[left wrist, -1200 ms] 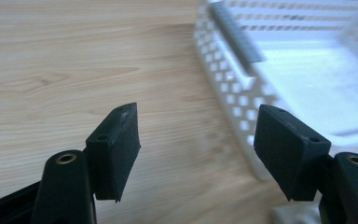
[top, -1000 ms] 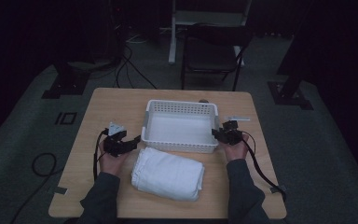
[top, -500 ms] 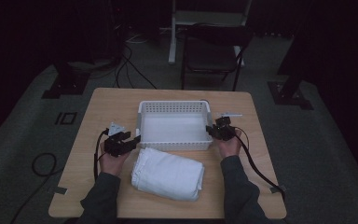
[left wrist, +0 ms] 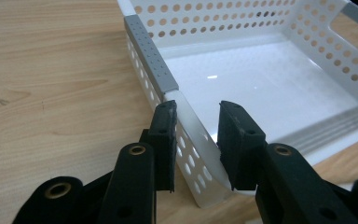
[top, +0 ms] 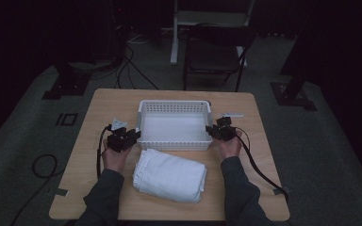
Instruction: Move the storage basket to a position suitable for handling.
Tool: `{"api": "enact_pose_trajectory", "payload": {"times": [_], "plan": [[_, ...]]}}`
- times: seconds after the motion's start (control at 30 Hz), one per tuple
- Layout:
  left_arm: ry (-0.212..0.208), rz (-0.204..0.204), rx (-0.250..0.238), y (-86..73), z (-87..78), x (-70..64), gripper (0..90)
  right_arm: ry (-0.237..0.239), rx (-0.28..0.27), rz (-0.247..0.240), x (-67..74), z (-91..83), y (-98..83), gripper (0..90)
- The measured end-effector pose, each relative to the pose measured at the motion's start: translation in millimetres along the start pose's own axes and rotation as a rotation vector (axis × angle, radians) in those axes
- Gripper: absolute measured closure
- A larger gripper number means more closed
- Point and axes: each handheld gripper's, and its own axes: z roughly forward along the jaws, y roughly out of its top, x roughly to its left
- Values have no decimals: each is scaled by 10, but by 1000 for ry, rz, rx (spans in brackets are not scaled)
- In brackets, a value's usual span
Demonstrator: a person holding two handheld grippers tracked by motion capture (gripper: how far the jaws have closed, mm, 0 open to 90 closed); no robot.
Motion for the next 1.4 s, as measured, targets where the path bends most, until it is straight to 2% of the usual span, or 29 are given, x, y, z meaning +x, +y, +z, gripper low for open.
{"api": "enact_pose_trajectory", "payload": {"times": [0.33,0.37,0.5,0.67,1.0,1.17,1.3,1.4], "plan": [[4,-6,-3,8,11,23,671,0,1,-5,-5,52,47,647],[16,-4,1,6,10,20,647,2,0,-5,-9,55,49,638],[15,-12,-21,13,-67,28,508,3,-35,11,-37,-18,57,512],[17,-17,-42,29,-219,37,436,-19,-58,-47,-15,-231,22,449],[23,11,-47,-10,-426,-88,387,-19,-55,-153,171,-581,-305,399],[25,32,-43,-69,-485,-178,381,11,-45,-177,291,-698,-501,383],[14,40,-36,-129,-528,-241,381,37,-40,-217,421,-815,-659,368],[3,48,-27,-179,-556,-293,381,55,-45,-222,484,-891,-747,362]]}}
